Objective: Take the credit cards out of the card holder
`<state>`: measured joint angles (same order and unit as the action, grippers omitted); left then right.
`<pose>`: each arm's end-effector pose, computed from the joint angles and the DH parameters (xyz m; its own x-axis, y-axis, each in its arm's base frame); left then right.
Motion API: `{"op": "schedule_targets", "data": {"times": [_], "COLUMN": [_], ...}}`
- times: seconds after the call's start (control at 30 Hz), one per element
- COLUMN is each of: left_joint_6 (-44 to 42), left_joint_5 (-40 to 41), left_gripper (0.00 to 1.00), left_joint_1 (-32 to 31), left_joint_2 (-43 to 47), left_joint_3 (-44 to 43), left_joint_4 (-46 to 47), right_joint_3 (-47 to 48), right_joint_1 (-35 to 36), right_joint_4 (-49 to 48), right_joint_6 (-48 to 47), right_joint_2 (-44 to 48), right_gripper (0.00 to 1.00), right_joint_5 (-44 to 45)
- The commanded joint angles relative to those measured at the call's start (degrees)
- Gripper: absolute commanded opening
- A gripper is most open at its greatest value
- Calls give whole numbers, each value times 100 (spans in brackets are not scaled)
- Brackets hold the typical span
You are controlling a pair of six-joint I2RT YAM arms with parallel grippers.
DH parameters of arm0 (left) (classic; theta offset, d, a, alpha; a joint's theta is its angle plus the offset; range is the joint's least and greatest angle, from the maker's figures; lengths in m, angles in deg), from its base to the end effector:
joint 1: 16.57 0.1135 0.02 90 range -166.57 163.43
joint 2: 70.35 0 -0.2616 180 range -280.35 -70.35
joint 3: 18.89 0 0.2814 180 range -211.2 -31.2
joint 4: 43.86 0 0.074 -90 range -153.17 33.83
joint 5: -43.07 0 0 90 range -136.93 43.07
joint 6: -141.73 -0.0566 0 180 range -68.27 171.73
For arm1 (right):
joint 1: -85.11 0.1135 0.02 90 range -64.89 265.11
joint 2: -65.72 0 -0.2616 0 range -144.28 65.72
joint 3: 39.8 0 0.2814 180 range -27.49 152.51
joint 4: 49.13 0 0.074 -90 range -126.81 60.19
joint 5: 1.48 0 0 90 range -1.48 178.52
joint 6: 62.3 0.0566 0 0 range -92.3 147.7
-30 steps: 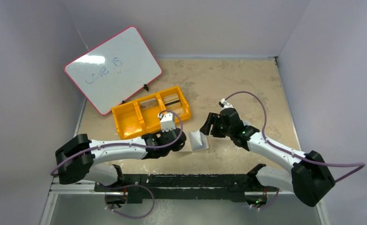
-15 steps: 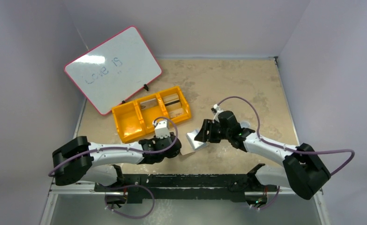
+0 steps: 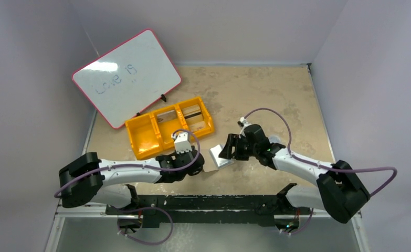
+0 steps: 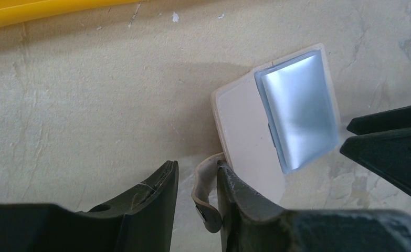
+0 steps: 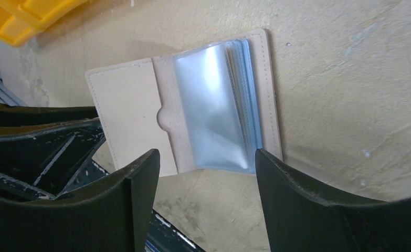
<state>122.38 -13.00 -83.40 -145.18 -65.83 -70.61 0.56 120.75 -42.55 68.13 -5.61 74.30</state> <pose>0.1354 -0.2360 0.1357 -0.7061 -0.3398 -0.6212 -0.0921 0.9140 -0.3952 0.2192 0.1743 0.1380 -0.8460 0.1670 -0.5064 -0.2292 0.7436 0.6281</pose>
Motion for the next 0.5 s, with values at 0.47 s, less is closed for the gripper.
{"op": "schedule_targets", "data": {"times": [0.47], "left_joint_6": [-62], "left_joint_5": [337], "left_gripper": [5], "left_joint_1": [-23], "left_joint_2": [-682], "left_joint_3": [-547], "left_joint_4": [-478], "right_joint_3": [207], "right_joint_1": [5], "right_joint_4": [-383], "right_joint_6": [-19], "right_joint_2": [-359], "right_gripper": [62], "right_joint_5": [-184]}}
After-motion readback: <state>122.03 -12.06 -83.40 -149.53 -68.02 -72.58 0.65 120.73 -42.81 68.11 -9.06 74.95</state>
